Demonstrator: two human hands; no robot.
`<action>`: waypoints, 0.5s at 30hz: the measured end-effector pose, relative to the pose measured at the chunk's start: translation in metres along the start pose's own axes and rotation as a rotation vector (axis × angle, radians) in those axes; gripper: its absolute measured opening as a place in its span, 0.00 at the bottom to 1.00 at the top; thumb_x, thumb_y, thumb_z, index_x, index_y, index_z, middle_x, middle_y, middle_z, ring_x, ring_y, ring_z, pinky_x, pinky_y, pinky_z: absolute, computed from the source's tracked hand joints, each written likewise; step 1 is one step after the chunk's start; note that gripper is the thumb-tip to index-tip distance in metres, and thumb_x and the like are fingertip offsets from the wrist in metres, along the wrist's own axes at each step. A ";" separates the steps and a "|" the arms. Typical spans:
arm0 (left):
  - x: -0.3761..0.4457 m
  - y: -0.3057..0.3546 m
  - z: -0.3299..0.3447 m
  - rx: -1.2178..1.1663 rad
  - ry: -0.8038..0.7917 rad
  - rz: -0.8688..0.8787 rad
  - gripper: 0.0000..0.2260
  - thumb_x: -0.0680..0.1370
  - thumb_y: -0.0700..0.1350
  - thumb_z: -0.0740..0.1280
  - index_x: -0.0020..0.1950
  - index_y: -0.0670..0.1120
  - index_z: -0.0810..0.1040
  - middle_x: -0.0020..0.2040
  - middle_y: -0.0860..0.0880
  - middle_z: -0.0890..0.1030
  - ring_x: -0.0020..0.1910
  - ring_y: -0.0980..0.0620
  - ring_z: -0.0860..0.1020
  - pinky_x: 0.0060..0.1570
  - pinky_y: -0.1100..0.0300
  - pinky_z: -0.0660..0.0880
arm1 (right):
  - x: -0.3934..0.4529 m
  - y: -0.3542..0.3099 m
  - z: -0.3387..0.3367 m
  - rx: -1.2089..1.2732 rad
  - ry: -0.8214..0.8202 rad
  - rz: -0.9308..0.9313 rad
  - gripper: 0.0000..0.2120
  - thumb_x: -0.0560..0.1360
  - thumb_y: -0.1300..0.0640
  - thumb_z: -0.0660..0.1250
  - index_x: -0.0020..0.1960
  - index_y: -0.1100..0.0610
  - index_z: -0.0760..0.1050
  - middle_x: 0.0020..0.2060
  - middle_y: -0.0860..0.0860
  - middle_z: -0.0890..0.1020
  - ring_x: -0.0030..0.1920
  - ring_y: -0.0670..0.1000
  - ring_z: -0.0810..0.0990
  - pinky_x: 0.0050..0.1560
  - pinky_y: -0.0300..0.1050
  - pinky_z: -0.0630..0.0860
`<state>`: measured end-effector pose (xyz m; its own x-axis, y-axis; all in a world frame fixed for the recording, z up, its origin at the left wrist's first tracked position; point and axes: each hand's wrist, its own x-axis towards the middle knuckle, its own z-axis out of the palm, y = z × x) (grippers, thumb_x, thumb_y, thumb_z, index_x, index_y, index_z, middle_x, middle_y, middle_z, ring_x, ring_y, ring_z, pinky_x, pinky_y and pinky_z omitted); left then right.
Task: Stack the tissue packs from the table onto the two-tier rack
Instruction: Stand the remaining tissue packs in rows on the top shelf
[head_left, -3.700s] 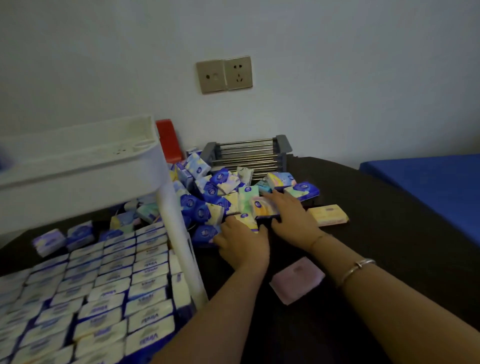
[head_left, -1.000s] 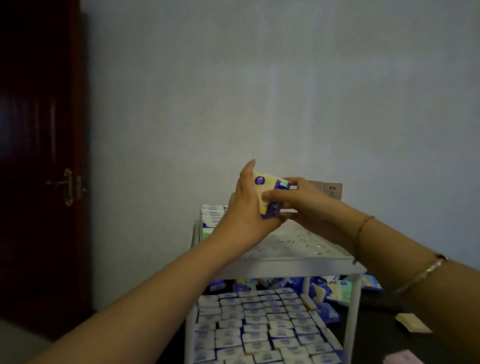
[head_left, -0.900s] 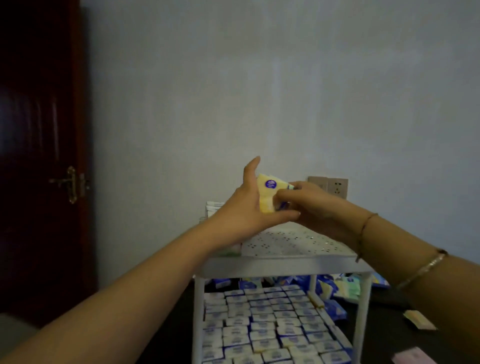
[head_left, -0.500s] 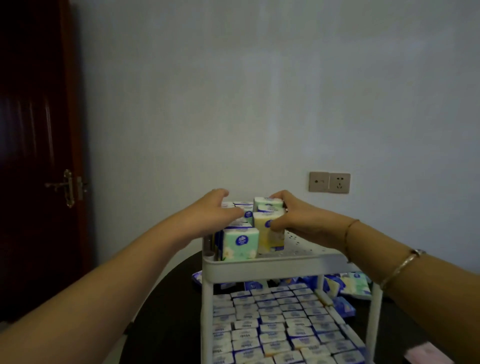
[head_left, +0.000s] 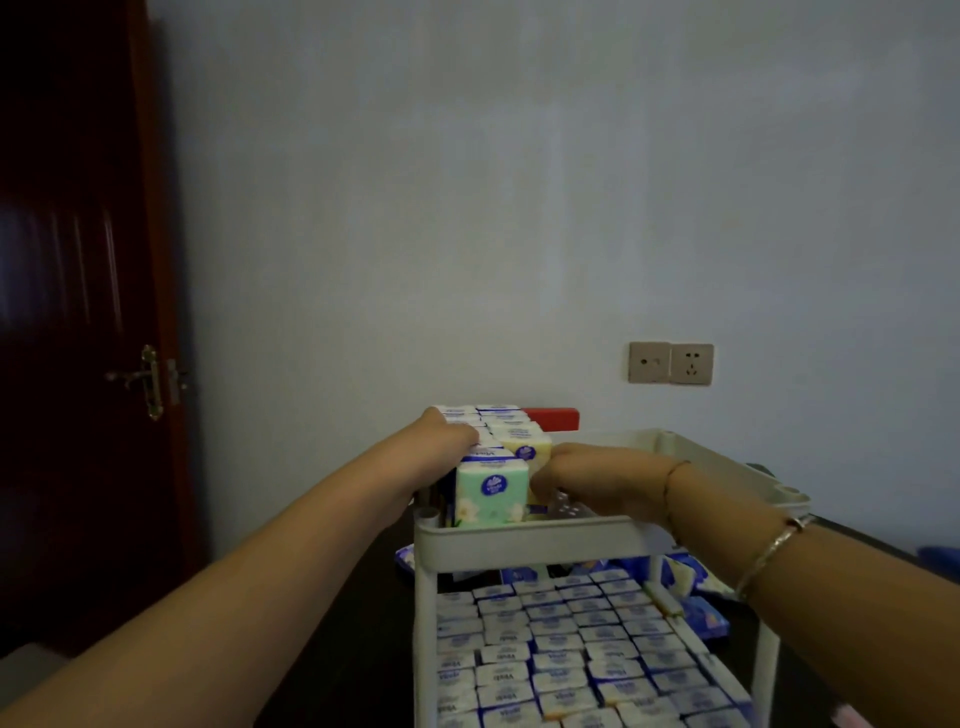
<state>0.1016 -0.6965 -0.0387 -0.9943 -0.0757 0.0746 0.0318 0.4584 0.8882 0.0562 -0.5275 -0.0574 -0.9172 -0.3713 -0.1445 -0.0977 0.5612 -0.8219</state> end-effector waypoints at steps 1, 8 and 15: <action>-0.001 0.001 -0.001 0.005 0.014 0.000 0.07 0.79 0.42 0.60 0.55 0.43 0.72 0.49 0.43 0.81 0.49 0.46 0.80 0.53 0.54 0.76 | -0.001 0.000 -0.001 -0.020 0.005 -0.004 0.13 0.75 0.67 0.59 0.59 0.63 0.73 0.59 0.61 0.78 0.60 0.56 0.78 0.63 0.48 0.73; -0.022 0.023 0.002 0.255 0.206 0.198 0.24 0.81 0.46 0.58 0.76 0.44 0.57 0.76 0.46 0.60 0.73 0.48 0.62 0.66 0.59 0.61 | -0.017 0.006 -0.018 -0.205 0.290 -0.076 0.24 0.73 0.66 0.60 0.69 0.60 0.64 0.64 0.58 0.73 0.62 0.57 0.73 0.63 0.50 0.72; -0.054 0.075 0.064 0.563 0.293 0.586 0.18 0.80 0.47 0.59 0.70 0.48 0.67 0.69 0.48 0.70 0.67 0.49 0.67 0.69 0.52 0.63 | -0.084 0.047 -0.077 -0.042 0.579 -0.373 0.17 0.75 0.66 0.60 0.62 0.54 0.69 0.60 0.50 0.76 0.61 0.48 0.73 0.62 0.43 0.69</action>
<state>0.1517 -0.6016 -0.0052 -0.7647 0.1203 0.6331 0.3991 0.8597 0.3187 0.0987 -0.4130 -0.0418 -0.8768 -0.0970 0.4710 -0.4511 0.5051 -0.7358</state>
